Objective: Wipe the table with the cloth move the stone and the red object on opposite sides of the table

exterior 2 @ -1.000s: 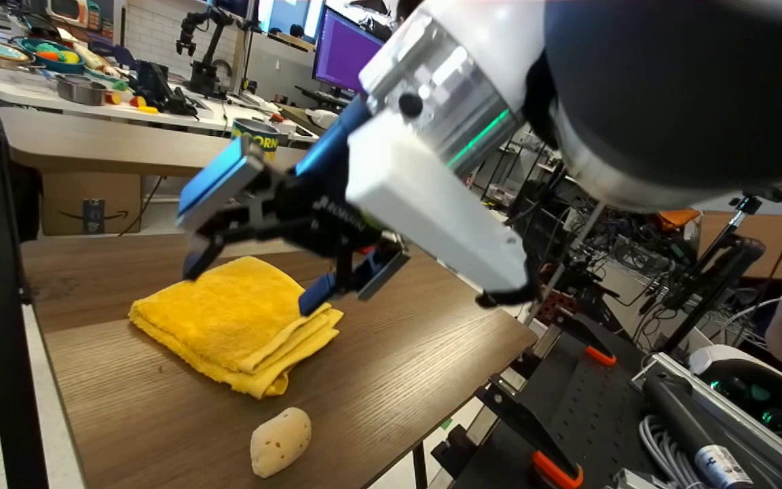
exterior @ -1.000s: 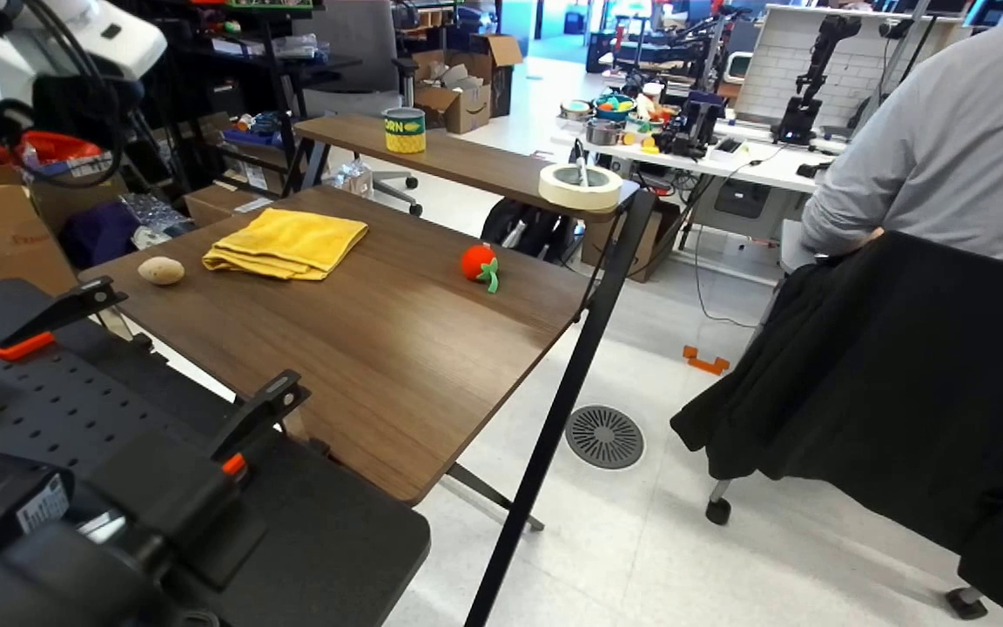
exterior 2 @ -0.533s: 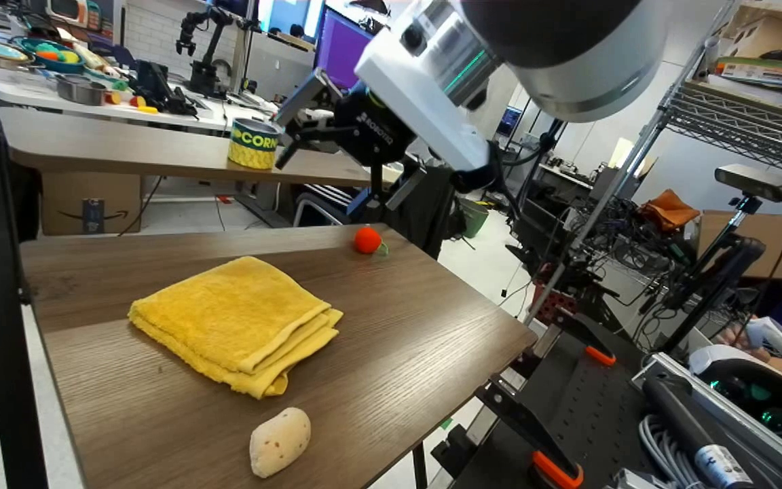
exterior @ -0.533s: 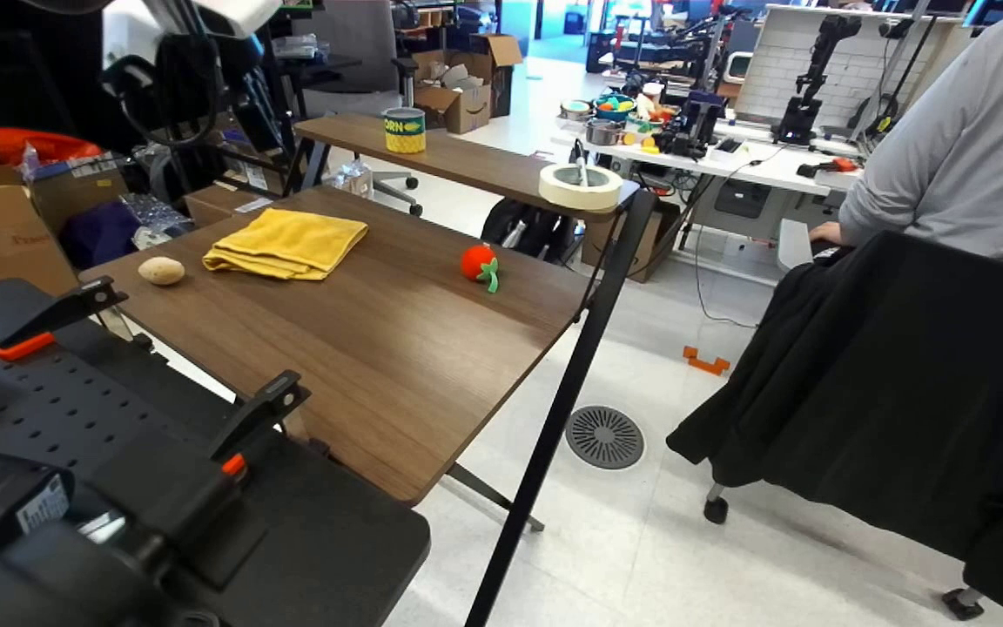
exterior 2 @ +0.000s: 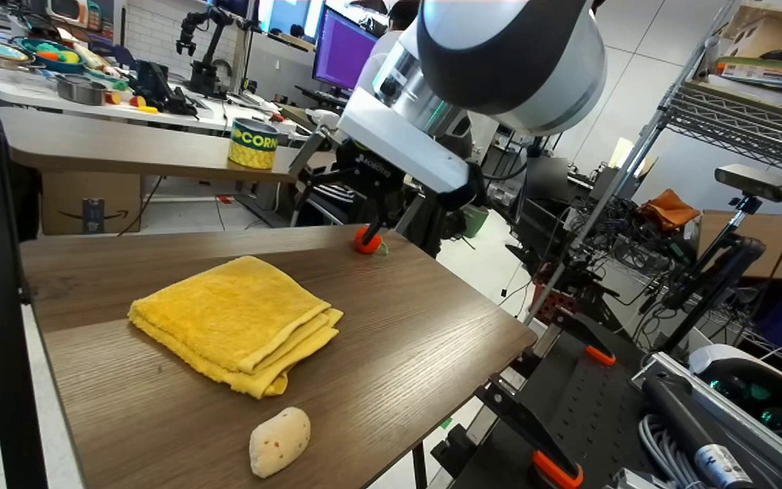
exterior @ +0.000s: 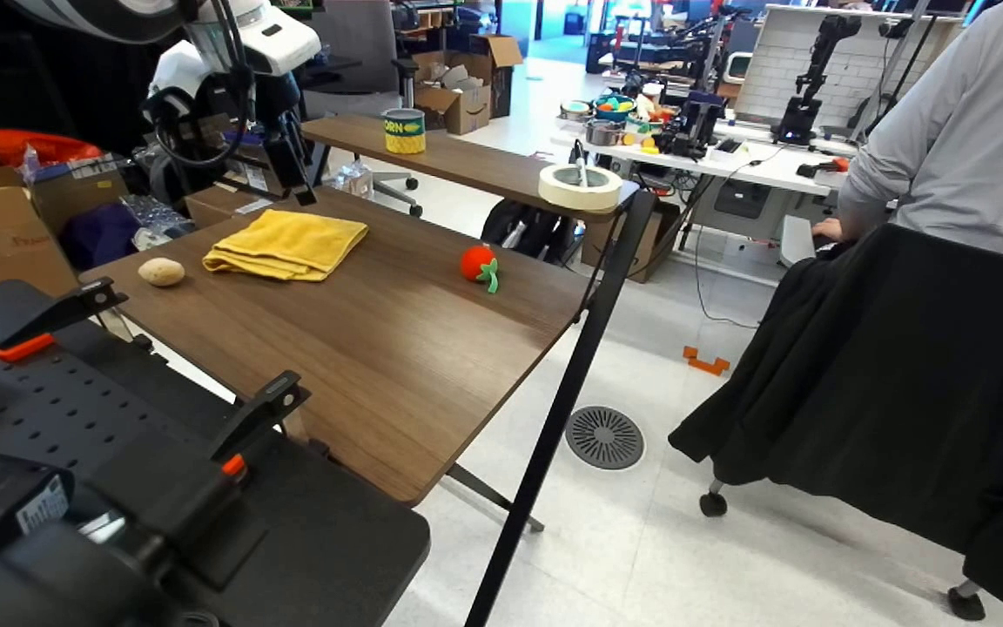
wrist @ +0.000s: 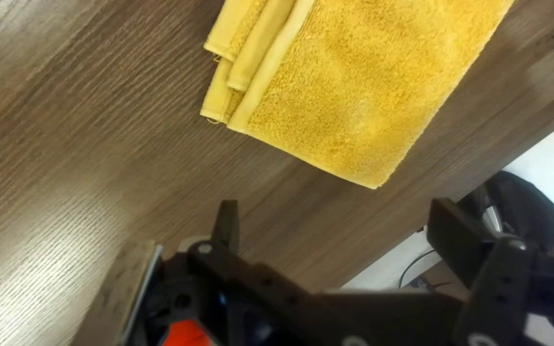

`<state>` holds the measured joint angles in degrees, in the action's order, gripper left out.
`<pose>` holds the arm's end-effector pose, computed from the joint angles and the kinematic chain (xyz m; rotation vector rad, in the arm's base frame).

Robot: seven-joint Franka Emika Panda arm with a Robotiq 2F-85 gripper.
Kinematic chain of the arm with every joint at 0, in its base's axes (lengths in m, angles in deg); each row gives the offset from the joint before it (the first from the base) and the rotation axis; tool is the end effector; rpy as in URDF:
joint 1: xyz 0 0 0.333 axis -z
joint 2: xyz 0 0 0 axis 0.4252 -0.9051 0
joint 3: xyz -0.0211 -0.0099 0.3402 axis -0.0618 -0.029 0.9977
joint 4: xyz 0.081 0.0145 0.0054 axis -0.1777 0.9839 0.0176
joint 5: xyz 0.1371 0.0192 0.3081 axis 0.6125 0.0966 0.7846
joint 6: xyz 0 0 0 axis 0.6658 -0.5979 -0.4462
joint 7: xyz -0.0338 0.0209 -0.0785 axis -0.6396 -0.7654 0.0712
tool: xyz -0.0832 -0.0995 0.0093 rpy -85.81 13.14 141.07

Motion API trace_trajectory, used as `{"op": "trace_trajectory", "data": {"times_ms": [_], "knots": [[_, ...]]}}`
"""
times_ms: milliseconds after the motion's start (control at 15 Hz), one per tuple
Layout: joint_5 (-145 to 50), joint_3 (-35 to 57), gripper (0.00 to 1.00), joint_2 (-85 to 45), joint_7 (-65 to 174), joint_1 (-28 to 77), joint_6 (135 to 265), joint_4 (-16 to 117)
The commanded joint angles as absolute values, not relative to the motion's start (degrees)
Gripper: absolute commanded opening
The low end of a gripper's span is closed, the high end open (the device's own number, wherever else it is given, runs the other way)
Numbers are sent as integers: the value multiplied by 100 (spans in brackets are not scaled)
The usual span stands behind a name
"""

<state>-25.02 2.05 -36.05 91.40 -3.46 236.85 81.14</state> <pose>0.5640 0.1419 0.2216 -2.7917 1.0499 -0.4053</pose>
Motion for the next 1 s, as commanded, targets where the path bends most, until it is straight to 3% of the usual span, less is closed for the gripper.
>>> {"op": "trace_trajectory", "data": {"times_ms": [0,933], "knots": [[-2766,342,100,-3577,9319,-168,23724,8136],[-2649,1099,100,-5347,9507,88,23304,6449]]}}
